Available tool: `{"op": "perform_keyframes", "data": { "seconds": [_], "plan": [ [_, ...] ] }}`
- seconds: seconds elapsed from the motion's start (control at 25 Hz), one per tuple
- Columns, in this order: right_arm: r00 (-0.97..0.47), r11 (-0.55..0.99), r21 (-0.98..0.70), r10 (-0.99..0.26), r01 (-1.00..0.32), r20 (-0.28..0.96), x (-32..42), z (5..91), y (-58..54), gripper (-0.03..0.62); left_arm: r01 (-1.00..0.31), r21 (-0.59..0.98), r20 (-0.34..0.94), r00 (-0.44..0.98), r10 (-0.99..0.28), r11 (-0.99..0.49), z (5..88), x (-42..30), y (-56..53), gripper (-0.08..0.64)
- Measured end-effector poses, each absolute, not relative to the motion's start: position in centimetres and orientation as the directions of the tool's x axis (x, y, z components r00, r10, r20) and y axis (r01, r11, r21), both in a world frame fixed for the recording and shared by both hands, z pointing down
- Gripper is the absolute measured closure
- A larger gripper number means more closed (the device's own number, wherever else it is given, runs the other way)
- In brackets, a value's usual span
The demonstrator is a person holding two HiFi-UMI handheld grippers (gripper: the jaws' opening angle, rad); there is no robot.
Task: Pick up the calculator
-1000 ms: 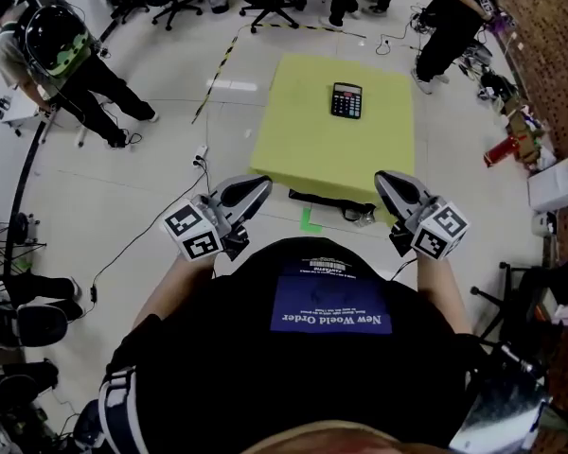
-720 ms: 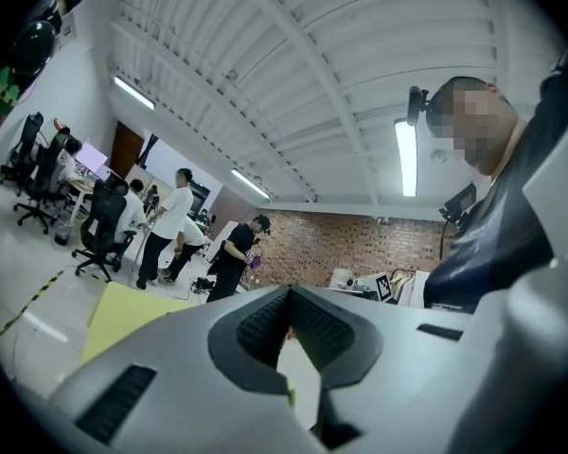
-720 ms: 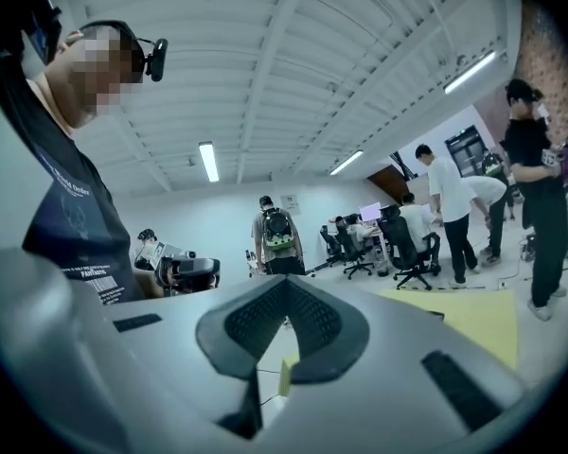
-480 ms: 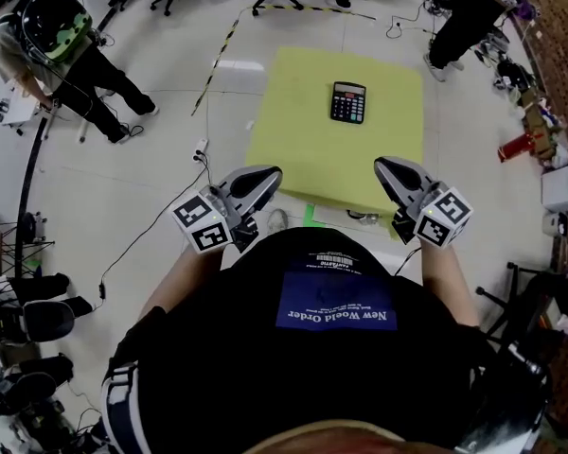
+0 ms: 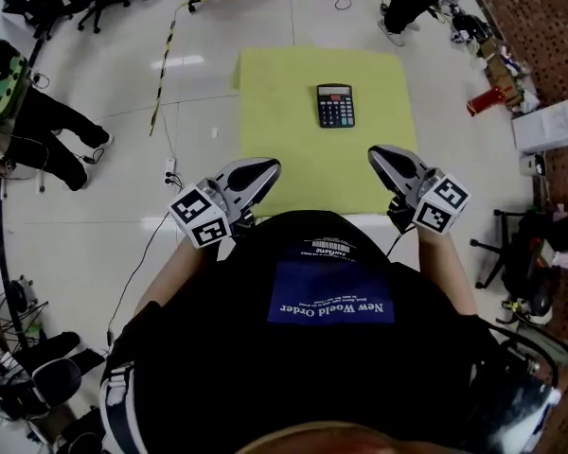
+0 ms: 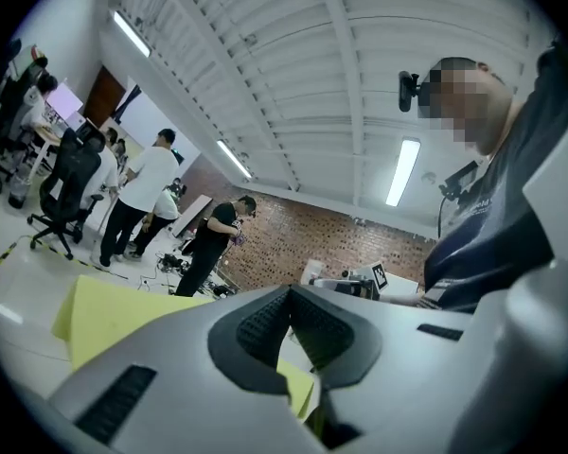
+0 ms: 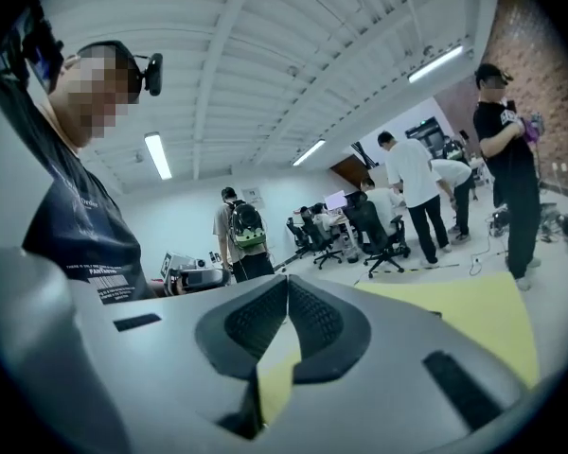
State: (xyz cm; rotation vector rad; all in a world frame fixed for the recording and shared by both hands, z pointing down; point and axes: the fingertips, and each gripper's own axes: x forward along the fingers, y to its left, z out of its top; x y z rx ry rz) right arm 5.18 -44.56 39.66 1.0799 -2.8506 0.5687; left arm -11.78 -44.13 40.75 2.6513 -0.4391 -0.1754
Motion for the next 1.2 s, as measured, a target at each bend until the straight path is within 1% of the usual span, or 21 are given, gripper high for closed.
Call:
{"op": "perform_keyframes", "data": {
  "seconds": [0.16, 0.32, 0.44, 0.56, 0.68, 0.84, 1.04, 1.2],
  "plan": [
    [-0.769, 0.68, -0.371, -0.609, -0.632, 0.195, 5.0, 41.4, -46.6, 0.575, -0.254, 0.485, -0.028, 0.952, -0.305, -0.837, 42.6, -11.3, -47.1, 0.554],
    [-0.777, 0.675, -0.399, -0.596, -0.621, 0.202, 7.3, 43.0, -48.0, 0.565, -0.272, 0.481, -0.009, 0.949, -0.315, -0.833, 43.4, -9.0, -48.1, 0.554],
    [-0.799, 0.696, -0.402, -0.568, -0.595, 0.2, 8.8, 43.7, -49.0, 0.565, -0.312, 0.472, 0.016, 0.938, -0.345, -0.825, 43.6, -7.3, -49.0, 0.554],
    [-0.822, 0.709, -0.424, -0.532, -0.563, 0.203, 10.4, 45.1, -50.2, 0.565, -0.368, 0.485, 0.036, 0.915, -0.402, -0.793, 44.1, -5.9, -50.1, 0.554],
    [-0.832, 0.706, -0.445, -0.506, -0.551, 0.228, 12.7, 46.8, -52.4, 0.565, -0.412, 0.506, 0.057, 0.893, -0.447, -0.758, 44.8, -4.4, -51.4, 0.554],
    [-0.83, 0.684, -0.471, -0.49, -0.556, 0.268, 15.2, 49.8, -56.9, 0.563, -0.445, 0.509, 0.099, 0.881, -0.463, -0.737, 46.8, -2.6, -53.2, 0.554],
    [-0.805, 0.641, -0.487, -0.493, -0.593, 0.332, 17.3, 55.3, -62.4, 0.517, -0.459, 0.492, 0.155, 0.882, -0.445, -0.74, 51.3, -0.5, -55.2, 0.554],
    [-0.78, 0.589, -0.513, -0.498, -0.625, 0.379, 18.0, 60.3, -67.3, 0.472, -0.443, 0.5, 0.187, 0.894, -0.407, -0.744, 55.2, 0.4, -57.0, 0.554]
  ]
}}
